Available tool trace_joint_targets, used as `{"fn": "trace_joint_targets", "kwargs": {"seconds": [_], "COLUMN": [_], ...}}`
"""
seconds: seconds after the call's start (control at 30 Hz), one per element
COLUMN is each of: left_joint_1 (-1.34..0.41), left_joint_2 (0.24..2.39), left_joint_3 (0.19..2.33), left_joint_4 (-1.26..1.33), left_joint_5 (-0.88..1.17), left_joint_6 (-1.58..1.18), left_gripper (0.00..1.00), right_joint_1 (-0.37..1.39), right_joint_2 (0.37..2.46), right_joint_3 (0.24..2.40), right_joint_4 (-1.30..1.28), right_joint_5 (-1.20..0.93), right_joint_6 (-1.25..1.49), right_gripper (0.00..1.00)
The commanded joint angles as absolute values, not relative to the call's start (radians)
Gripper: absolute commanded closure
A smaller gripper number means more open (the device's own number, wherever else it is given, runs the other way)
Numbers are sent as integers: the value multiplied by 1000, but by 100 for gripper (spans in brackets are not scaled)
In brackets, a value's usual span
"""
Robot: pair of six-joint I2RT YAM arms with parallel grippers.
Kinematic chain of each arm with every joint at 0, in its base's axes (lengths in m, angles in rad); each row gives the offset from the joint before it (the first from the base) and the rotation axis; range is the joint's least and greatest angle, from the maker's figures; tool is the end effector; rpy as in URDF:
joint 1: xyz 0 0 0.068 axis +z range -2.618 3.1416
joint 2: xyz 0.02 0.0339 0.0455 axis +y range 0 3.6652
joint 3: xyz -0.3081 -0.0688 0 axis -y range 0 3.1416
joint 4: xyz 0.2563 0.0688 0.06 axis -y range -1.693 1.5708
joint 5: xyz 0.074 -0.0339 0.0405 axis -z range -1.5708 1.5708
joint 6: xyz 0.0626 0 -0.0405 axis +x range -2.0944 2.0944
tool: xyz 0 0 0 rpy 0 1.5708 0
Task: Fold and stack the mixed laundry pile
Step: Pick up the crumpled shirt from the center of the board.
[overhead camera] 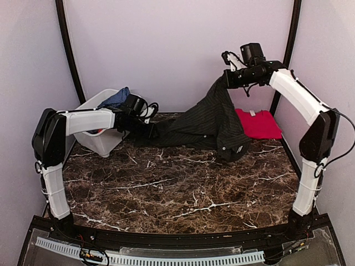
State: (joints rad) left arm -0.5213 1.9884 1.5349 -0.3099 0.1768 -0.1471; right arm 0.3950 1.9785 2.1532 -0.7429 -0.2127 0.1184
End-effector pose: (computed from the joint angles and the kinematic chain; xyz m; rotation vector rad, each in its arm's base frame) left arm 0.4278 -0.2584 0.2430 0.5314 2.3225 -0.5329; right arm 0.4546 0.2039 0.4272 -0.4243 2.1291 0.5253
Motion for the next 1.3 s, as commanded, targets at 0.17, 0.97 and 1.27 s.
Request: {"fn": "trace_joint_targets", "kwargs": {"seconds": [0.17, 0.97, 1.27], "left_joint_1": [-523, -462, -460], "left_joint_2": [1672, 2284, 2284], "left_joint_3": [1281, 1891, 1887], "left_joint_4": [-199, -442, -454], "left_joint_5": [178, 14, 214], "left_joint_6": [-157, -283, -257], "left_gripper": [55, 1, 45], "right_joint_1": [431, 296, 291], "right_joint_2": [1492, 1328, 1346], "right_joint_3": [1375, 953, 1018], "right_joint_4": [-573, -615, -616], "right_joint_5": [-490, -245, -239], "right_joint_6": [194, 278, 280], "right_gripper": [100, 100, 100]}}
